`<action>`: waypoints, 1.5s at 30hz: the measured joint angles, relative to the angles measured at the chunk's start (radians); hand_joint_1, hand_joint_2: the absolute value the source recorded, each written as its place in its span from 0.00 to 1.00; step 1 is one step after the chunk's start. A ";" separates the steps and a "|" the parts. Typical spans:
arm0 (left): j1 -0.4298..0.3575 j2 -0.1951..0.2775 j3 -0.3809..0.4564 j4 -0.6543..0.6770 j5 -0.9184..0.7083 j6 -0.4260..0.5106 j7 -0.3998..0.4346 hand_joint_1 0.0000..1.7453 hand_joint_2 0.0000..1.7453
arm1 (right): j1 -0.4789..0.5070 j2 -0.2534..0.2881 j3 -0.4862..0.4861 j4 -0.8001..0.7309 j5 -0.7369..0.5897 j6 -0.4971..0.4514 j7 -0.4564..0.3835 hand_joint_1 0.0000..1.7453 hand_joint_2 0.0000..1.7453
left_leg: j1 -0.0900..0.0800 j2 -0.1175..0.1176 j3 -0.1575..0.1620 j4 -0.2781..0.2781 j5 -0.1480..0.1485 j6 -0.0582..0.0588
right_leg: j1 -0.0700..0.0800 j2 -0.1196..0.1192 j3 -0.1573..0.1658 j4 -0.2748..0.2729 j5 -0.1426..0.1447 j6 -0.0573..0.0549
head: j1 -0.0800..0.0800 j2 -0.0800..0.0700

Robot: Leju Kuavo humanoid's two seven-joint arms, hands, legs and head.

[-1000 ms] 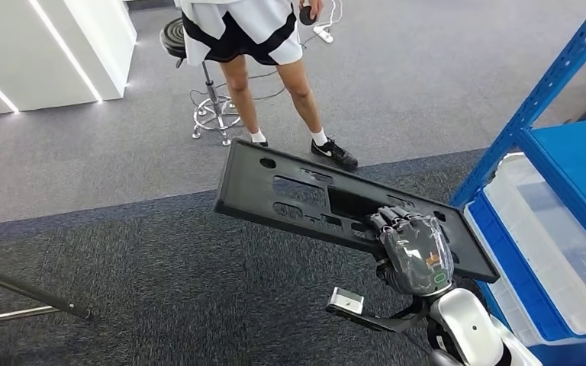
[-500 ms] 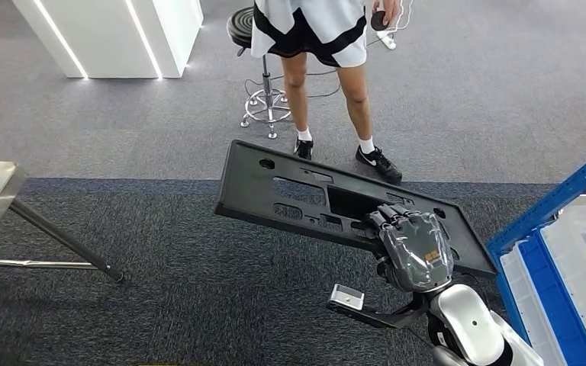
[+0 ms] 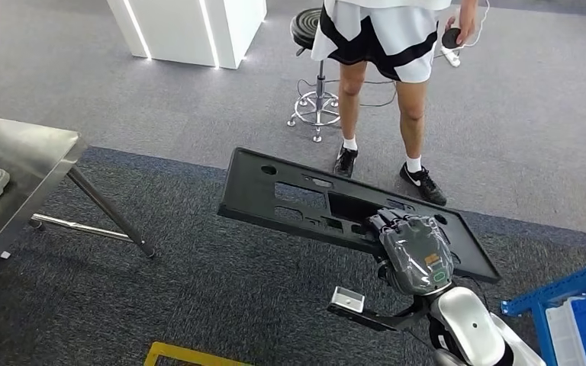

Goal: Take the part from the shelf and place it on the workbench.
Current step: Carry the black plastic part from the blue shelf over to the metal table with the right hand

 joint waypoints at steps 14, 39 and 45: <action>-0.003 0.000 -0.006 0.000 0.002 0.000 -0.001 0.00 1.00 | -0.004 0.000 0.000 -0.009 0.002 0.000 0.007 0.97 1.00 | -0.019 0.220 -0.010 -0.004 0.014 0.003 | 0.016 -0.192 0.059 -0.024 -0.035 -0.003 | -0.005 0.000; -0.003 0.002 -0.029 0.000 0.021 -0.007 -0.001 0.00 1.00 | 0.003 -0.011 0.002 -0.010 0.004 0.005 0.010 0.97 1.00 | 0.009 0.155 -0.119 0.219 -0.071 -0.030 | 0.006 -0.136 0.036 -0.032 -0.009 -0.019 | -0.007 0.000; -0.003 0.004 -0.034 0.000 0.021 -0.008 0.000 0.00 1.00 | -0.005 -0.010 0.005 -0.010 0.005 0.014 0.009 0.97 1.00 | -0.012 0.208 -0.006 -0.008 0.012 0.003 | 0.013 -0.200 0.064 -0.036 -0.030 0.009 | -0.006 0.000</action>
